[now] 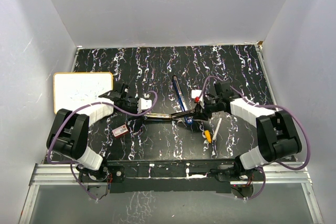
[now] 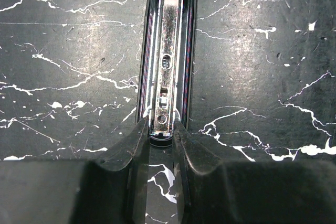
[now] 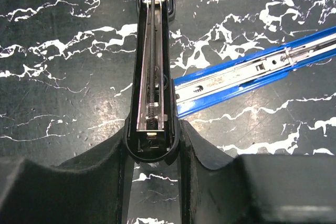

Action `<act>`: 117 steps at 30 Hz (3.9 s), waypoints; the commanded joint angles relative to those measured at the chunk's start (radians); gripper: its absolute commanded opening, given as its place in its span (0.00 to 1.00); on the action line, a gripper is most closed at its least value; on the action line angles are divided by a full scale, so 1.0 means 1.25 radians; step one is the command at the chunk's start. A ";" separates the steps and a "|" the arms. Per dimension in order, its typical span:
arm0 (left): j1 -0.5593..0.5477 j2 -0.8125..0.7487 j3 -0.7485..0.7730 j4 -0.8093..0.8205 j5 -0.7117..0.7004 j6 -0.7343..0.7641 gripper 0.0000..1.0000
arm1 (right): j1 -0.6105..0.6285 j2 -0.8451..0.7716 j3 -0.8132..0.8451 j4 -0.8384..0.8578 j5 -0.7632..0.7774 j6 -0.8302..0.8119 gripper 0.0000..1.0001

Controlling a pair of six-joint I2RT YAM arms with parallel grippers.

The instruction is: Load the staples into the stapler

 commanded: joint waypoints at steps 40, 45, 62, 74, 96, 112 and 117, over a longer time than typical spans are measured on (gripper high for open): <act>-0.003 0.054 -0.029 0.246 -0.160 -0.456 0.00 | -0.001 0.689 0.851 0.060 0.045 0.483 0.60; -0.002 0.059 -0.034 0.286 -0.171 -0.525 0.00 | -0.001 0.700 0.871 0.112 0.099 0.554 0.69; -0.004 0.138 0.059 0.289 -0.303 -0.714 0.00 | 0.026 0.774 0.982 0.169 0.211 0.636 0.69; -0.006 0.140 0.047 0.307 -0.296 -0.725 0.00 | 0.015 0.700 0.910 0.153 0.211 0.581 0.69; -0.049 0.126 0.043 0.213 -0.206 -0.669 0.28 | 0.067 0.405 0.604 0.064 0.300 0.516 0.74; -0.049 0.062 -0.010 0.218 -0.111 -0.622 0.49 | 0.160 0.516 0.651 0.096 0.533 0.570 0.80; -0.049 0.042 -0.022 0.223 -0.088 -0.601 0.49 | 0.158 0.551 0.682 0.080 0.620 0.569 0.80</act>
